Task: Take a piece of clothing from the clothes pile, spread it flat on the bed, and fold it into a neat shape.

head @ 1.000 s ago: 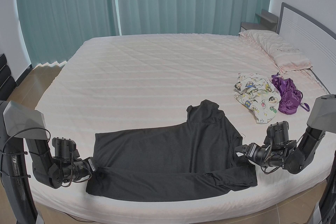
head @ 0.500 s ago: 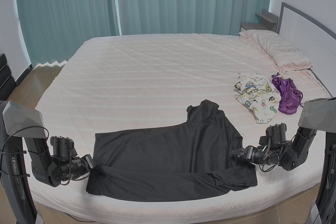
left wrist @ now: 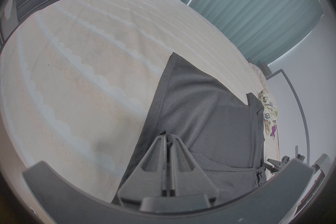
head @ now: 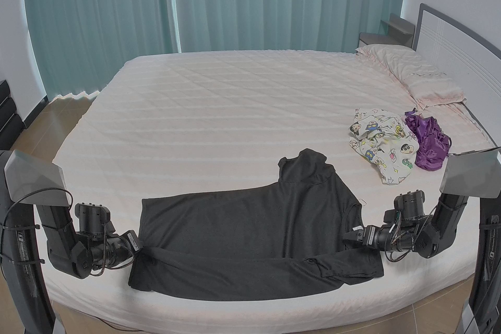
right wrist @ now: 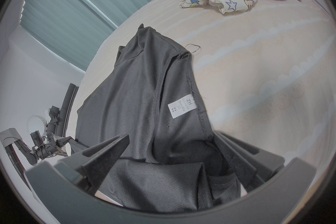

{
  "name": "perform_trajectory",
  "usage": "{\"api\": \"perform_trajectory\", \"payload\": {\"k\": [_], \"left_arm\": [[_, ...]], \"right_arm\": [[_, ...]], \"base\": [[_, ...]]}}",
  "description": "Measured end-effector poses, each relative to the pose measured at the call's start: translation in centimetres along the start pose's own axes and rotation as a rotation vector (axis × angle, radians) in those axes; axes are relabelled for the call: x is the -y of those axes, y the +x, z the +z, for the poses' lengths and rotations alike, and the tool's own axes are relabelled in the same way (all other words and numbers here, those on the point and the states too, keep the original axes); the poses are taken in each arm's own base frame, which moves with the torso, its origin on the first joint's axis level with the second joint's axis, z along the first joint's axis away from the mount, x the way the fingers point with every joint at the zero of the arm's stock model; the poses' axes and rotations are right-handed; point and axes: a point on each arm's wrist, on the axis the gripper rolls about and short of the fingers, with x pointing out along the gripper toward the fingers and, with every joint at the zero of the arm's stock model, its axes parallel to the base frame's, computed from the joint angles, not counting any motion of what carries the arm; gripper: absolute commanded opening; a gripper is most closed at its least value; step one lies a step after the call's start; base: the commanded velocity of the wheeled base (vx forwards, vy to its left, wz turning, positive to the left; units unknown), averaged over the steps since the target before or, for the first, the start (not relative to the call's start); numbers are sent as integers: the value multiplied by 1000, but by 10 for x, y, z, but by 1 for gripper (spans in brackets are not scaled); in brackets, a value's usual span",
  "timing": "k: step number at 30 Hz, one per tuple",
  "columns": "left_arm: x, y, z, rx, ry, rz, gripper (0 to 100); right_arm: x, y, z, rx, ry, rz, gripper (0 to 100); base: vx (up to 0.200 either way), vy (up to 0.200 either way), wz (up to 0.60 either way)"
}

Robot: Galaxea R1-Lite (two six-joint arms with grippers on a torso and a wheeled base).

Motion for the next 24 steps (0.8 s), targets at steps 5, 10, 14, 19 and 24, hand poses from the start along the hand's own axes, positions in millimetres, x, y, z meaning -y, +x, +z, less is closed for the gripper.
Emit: {"api": "perform_trajectory", "payload": {"k": [5,10,14,19,24], "left_arm": [[0,0,0,1,0,0,0],[0,1,0,2,1,2,0],[-1,2,0,0,0,6,0],[-2,3,-1,-3,0,11,0],[-3,4,-2,-3,0,20,0]], "right_arm": [[2,4,-1,9,-13,4,0],[3,6,0,42,-31,11,0],[6,5,2,52,-18,5,0],[11,0,5,66,-2,-6,0],[19,-10,7,81,8,-25,0]], "base": [[0,0,0],[0,0,0],[0,0,0],[0,0,0],[0,0,0]]}}
